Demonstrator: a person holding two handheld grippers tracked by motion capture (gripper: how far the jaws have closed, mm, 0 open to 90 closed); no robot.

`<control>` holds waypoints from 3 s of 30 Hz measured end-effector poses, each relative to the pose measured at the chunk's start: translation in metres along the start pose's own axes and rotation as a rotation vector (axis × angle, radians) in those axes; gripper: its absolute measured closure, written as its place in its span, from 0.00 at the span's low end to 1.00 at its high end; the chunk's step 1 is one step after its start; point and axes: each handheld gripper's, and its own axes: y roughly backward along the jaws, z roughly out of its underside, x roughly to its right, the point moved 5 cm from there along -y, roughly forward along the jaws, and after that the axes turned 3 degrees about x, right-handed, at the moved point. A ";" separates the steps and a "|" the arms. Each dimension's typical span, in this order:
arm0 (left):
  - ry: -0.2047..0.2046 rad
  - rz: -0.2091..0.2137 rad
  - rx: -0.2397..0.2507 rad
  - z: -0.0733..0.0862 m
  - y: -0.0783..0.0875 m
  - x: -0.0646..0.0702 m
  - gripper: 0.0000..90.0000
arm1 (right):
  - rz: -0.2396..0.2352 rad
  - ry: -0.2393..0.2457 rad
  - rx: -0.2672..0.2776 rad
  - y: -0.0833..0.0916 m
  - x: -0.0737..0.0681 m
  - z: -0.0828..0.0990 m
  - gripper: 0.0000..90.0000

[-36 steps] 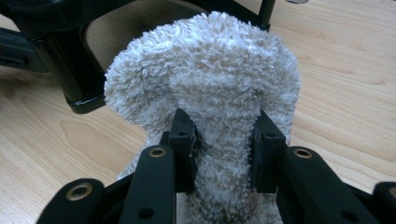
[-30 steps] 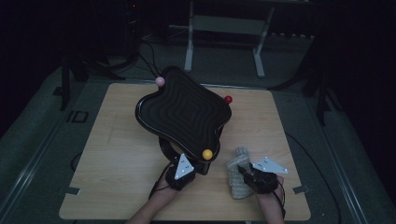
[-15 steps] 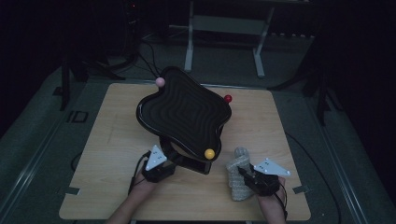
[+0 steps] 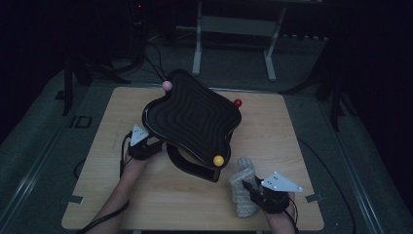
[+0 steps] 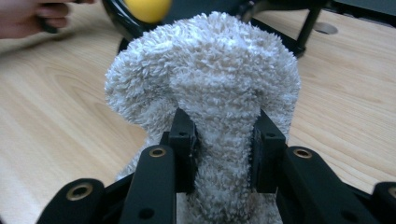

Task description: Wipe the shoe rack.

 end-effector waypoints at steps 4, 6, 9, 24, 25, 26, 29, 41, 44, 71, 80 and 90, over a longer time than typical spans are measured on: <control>-0.048 0.015 -0.004 -0.006 -0.016 -0.002 0.50 | -0.021 0.000 0.022 0.004 -0.006 -0.008 0.75; -0.037 0.020 0.001 -0.009 -0.024 -0.004 0.50 | -0.023 -0.004 0.049 0.006 -0.006 -0.019 0.75; -0.009 0.030 0.022 -0.014 -0.037 -0.006 0.49 | -0.019 -0.008 0.089 0.005 -0.005 -0.036 0.75; -0.028 0.051 0.066 -0.027 -0.063 0.003 0.76 | -0.060 0.017 0.109 -0.044 -0.025 -0.075 0.63; -0.021 0.043 0.066 -0.027 -0.063 0.002 0.81 | -0.066 0.006 0.108 -0.045 -0.025 -0.075 0.62; -0.016 0.048 0.059 -0.026 -0.062 0.000 0.82 | -0.072 -0.004 0.103 -0.045 -0.025 -0.075 0.61; -0.017 0.041 0.048 -0.027 -0.061 0.001 0.82 | -0.084 0.002 0.087 -0.046 -0.027 -0.075 0.59; -0.036 0.111 0.046 -0.018 -0.033 0.002 0.82 | -0.036 0.032 0.076 -0.047 -0.014 -0.070 0.64; -0.045 0.139 0.048 -0.014 -0.023 0.005 0.82 | -0.022 0.029 0.076 -0.045 -0.003 -0.069 0.66; -0.129 0.290 0.039 0.014 0.060 0.049 0.83 | 0.043 0.009 0.071 -0.056 0.054 -0.077 0.75; -0.113 0.282 0.066 0.010 0.068 0.051 0.68 | 0.043 0.007 0.067 -0.058 0.055 -0.080 0.76; -0.085 0.265 0.183 -0.030 0.095 0.054 0.59 | 0.018 0.016 0.111 -0.029 0.044 -0.076 0.76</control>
